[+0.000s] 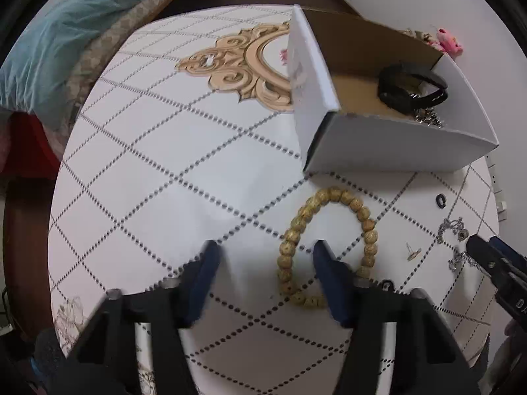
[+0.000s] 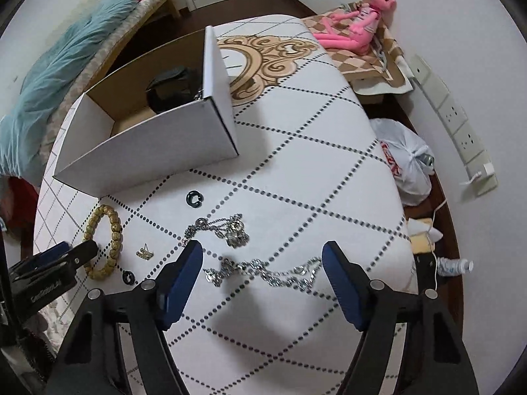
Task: Organize jewelry
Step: 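Grasp the wooden bead bracelet with the left gripper while the right gripper grasps a silver charm chain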
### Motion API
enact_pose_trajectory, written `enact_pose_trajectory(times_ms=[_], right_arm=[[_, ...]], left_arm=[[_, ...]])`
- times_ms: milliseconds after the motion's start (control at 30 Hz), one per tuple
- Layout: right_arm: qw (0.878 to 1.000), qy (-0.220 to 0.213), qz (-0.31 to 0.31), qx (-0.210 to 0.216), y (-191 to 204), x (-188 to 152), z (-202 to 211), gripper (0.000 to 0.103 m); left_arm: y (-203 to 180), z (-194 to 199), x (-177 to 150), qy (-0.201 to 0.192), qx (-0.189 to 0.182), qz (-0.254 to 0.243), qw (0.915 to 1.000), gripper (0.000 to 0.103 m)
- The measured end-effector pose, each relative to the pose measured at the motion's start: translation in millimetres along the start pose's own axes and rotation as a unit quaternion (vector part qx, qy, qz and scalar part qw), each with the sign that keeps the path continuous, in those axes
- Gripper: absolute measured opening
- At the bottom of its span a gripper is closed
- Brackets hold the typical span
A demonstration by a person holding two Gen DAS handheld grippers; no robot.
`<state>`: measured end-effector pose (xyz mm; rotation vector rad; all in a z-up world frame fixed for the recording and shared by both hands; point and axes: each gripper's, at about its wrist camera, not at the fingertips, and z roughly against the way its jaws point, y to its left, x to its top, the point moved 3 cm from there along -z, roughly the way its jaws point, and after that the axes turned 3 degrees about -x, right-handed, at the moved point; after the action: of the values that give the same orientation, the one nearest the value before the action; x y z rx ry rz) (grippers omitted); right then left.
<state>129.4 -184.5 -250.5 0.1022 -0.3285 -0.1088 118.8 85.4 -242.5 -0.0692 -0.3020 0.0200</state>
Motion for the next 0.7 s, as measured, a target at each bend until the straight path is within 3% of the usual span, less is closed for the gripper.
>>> enact_pose_trajectory(times_ms=[100, 233, 300, 367, 700], right_arm=[[1.0, -0.001, 0.007, 0.003, 5, 2, -5, 0.068], [1.0, -0.012, 0.026, -0.008, 13, 2, -9, 0.05], [0.999, -0.019, 0.036, -0.021, 16, 1, -10, 0.035], [0.999, -0.021, 0.039, -0.024, 18, 0, -10, 0.012], [0.998, -0.027, 0.041, -0.028, 22, -4, -5, 0.012]], left_arm=[[1, 3, -1, -0.006, -0.006, 0.004, 1.0, 0.008], [12, 8, -5, -0.011, -0.012, 0.018, 0.9997, 0.007], [14, 9, -7, -0.011, -0.011, 0.021, 0.9997, 0.007], [16, 10, -9, -0.011, -0.012, 0.023, 0.9996, 0.007], [14, 8, -8, -0.017, -0.02, 0.022, 0.9994, 0.007]])
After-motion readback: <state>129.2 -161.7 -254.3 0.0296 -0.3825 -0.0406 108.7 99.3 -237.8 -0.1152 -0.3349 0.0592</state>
